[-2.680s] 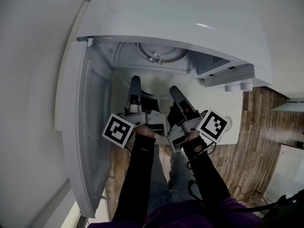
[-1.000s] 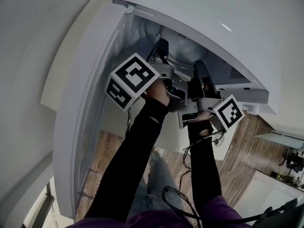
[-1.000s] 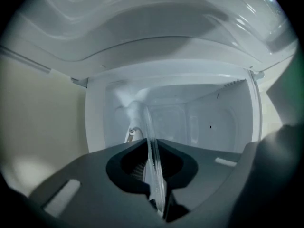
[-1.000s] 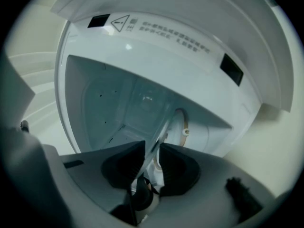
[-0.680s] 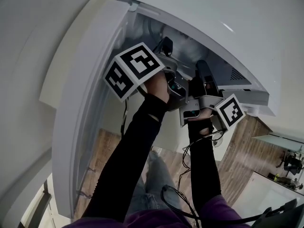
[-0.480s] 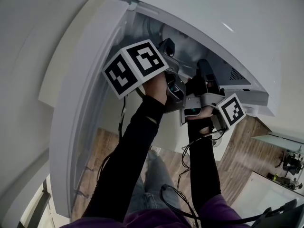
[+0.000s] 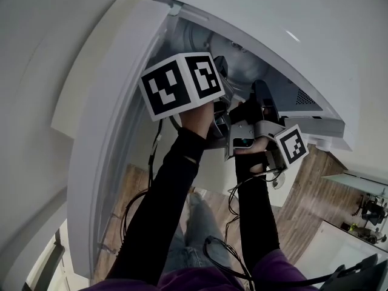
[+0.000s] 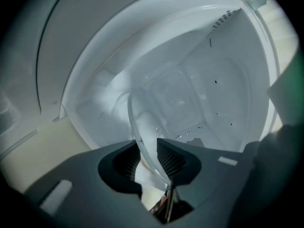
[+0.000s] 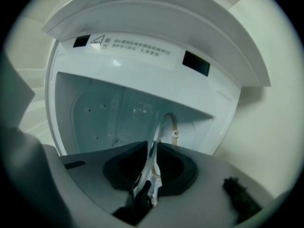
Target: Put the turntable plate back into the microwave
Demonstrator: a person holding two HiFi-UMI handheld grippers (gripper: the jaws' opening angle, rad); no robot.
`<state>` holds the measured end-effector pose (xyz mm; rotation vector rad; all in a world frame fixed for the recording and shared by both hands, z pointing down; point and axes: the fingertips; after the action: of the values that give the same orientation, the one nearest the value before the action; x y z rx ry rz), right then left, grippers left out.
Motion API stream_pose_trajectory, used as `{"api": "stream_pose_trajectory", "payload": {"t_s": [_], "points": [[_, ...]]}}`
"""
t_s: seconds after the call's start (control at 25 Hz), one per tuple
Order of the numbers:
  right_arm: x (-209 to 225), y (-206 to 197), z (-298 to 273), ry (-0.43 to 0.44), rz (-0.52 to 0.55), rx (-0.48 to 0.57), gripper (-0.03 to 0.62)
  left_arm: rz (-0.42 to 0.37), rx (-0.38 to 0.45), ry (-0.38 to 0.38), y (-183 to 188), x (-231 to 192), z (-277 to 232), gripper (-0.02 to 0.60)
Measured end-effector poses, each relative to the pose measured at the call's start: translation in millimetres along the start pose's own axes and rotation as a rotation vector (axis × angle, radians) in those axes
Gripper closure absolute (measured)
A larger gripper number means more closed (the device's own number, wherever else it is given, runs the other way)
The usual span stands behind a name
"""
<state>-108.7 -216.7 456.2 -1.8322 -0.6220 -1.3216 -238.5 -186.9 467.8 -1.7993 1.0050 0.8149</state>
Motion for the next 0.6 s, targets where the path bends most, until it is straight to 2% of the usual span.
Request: {"api": "stream_pose_trajectory", "payload": {"t_s": [0.12,0.6], "points": [[1,1,-1,-0.002,-0.026,0.013,0.533,-0.044,-0.036,-0.004,-4,1,2,0.468],[4,5,1,-0.015,-0.088,0.090,0.540,-0.145,-0.070,-0.030,-13,6,8,0.456]]}}
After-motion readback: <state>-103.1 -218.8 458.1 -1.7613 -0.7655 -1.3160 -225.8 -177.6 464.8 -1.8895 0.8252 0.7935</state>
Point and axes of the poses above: the fingertips, and each gripper's own axes: z backward along the fingers, x to its right, y out of its top, and after that the axes turned 4 degrees about x, right-handed
